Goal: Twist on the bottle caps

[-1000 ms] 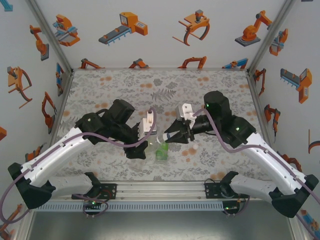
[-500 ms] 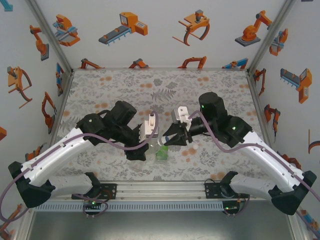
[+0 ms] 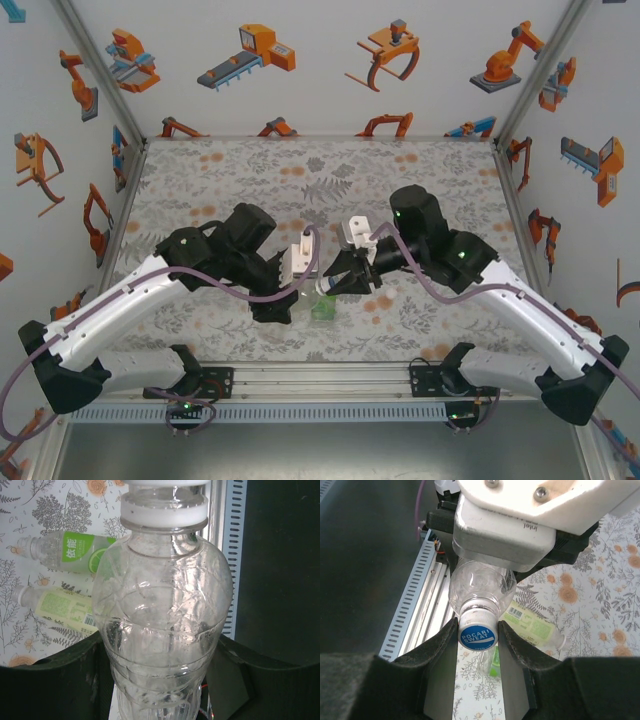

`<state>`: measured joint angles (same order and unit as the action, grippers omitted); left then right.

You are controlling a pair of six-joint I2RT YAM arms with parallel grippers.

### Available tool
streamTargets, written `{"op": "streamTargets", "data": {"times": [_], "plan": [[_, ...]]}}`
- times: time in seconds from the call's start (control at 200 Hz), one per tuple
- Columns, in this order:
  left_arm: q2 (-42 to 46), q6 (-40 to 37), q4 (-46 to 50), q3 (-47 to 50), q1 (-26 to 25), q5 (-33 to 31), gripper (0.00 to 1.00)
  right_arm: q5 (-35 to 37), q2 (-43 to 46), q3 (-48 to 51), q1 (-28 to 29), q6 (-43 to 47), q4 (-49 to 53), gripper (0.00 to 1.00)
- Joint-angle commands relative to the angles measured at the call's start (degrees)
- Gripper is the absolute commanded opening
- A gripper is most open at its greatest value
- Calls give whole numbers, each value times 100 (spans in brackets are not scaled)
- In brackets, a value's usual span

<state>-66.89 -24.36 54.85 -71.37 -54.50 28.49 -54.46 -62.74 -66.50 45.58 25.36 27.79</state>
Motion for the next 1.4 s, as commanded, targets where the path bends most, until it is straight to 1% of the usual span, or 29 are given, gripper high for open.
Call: {"op": "streamTargets", "data": {"times": [0.0,0.105,0.215,0.391,0.496,0.546,0.646,0.726,0.866,0.941,1.011,1.072,1.142,1.292,1.397], "plan": [[-25,-123,-200,-245,-52,88,0,-142,-80,-175,108,173,154,0],[16,-93,-277,-229,-52,2,0,-21,-65,-136,117,-227,101,0],[120,-43,-461,-122,-52,-114,0,354,32,62,118,-1265,-256,0],[187,-16,-625,-52,-52,-174,0,885,150,361,118,-3604,-950,0],[159,-28,-643,-93,-65,-212,0,1557,72,280,118,-5217,-752,0],[160,-52,-664,-104,-69,-230,0,1723,-17,195,118,-5936,-518,0],[156,-92,-710,-143,-96,-229,0,1617,-252,66,118,-7136,-147,0],[128,-130,-719,-183,-121,-243,0,1519,-350,120,118,-8082,-110,0],[132,-141,-835,-193,-166,-390,0,1797,-236,459,117,-9780,-103,0],[125,-129,-955,-177,-175,-442,0,2003,-101,781,122,-10665,-122,2],[90,-115,-1019,-200,-175,-480,0,2189,131,1220,151,-11381,-674,9],[50,-96,-1017,-228,-175,-515,0,2278,276,1465,174,-11738,-1084,13],[34,-91,-1021,-228,-183,-554,0,2330,306,1415,188,-11744,-1012,18],[48,-157,-1029,-193,-193,-546,0,2325,250,1084,197,-11311,-589,28],[62,-193,-991,-184,-193,-528,0,2354,169,750,194,-10734,-250,42]]}}
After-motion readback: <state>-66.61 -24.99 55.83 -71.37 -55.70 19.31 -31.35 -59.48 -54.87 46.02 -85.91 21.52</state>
